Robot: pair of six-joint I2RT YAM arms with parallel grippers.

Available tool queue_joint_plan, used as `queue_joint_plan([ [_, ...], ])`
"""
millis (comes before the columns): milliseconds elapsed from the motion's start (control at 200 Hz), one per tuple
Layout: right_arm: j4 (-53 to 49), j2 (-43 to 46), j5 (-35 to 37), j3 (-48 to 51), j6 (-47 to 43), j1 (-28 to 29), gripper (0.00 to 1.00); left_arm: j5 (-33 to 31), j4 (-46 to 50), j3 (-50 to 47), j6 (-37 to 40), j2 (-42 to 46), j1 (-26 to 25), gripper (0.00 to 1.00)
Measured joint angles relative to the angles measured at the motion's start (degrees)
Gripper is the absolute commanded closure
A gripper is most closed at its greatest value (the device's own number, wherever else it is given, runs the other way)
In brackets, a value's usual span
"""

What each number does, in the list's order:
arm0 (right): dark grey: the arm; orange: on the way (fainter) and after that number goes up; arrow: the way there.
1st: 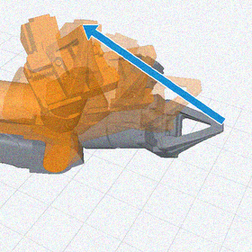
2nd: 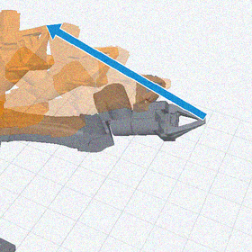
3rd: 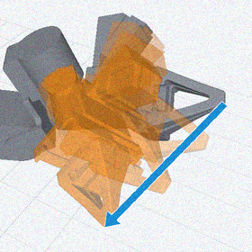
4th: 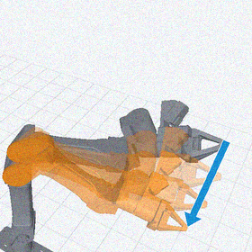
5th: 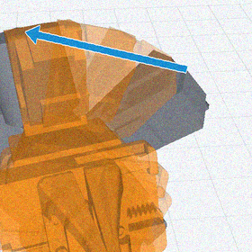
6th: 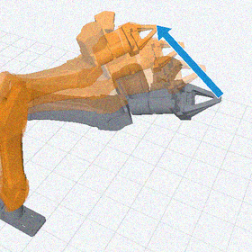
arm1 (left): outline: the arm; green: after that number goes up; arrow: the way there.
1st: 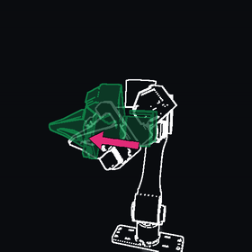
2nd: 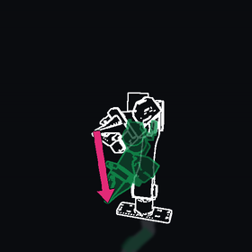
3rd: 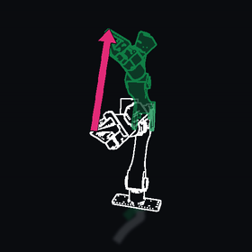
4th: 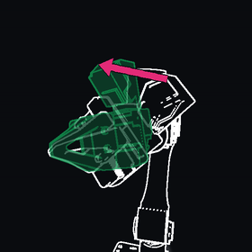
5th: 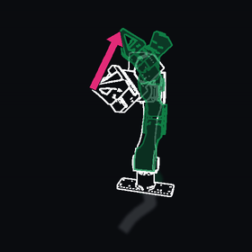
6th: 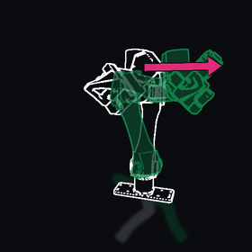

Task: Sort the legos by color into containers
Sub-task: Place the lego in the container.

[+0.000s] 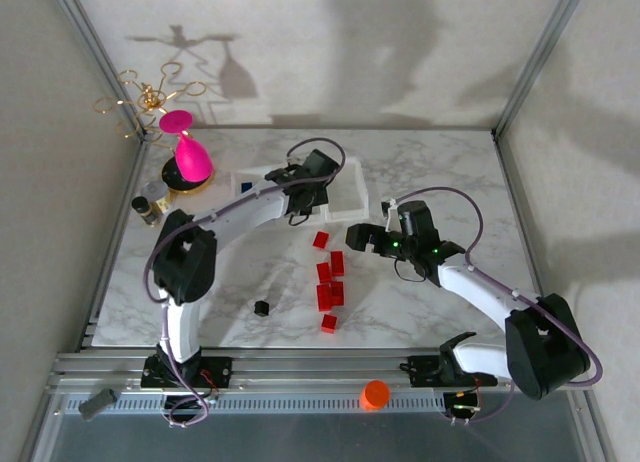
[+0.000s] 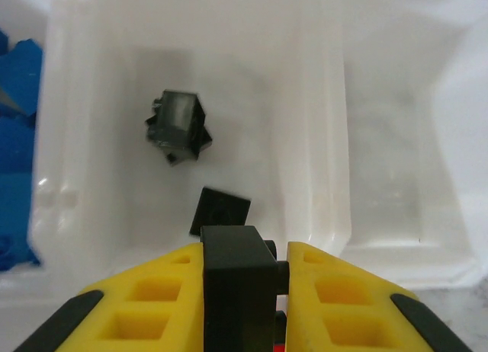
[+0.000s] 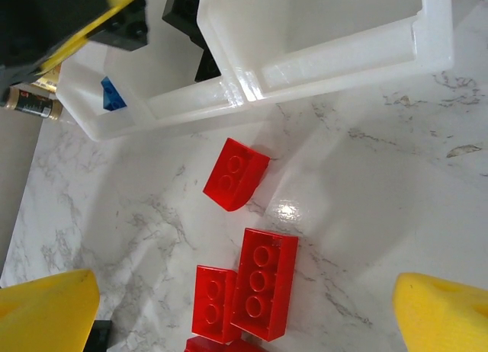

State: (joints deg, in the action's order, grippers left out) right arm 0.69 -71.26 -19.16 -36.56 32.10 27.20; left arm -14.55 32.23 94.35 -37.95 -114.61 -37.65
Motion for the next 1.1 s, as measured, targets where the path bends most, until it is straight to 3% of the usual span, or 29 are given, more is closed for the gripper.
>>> queue_joint_plan([
  [195,0.0,0.0,-0.1,0.0,0.1,-0.6,0.01,2.3,0.2,4.9,0.7,-7.1,1.6,0.78],
  [526,0.4,-0.1,-0.4,0.0,0.1,-1.2,0.01,3.2,0.9,5.2,0.9,-8.9,3.4,0.77],
  [1101,1.3,-0.7,-1.3,0.0,0.0,-1.4,0.01,4.1,1.9,3.0,1.6,-8.9,3.3,0.52],
])
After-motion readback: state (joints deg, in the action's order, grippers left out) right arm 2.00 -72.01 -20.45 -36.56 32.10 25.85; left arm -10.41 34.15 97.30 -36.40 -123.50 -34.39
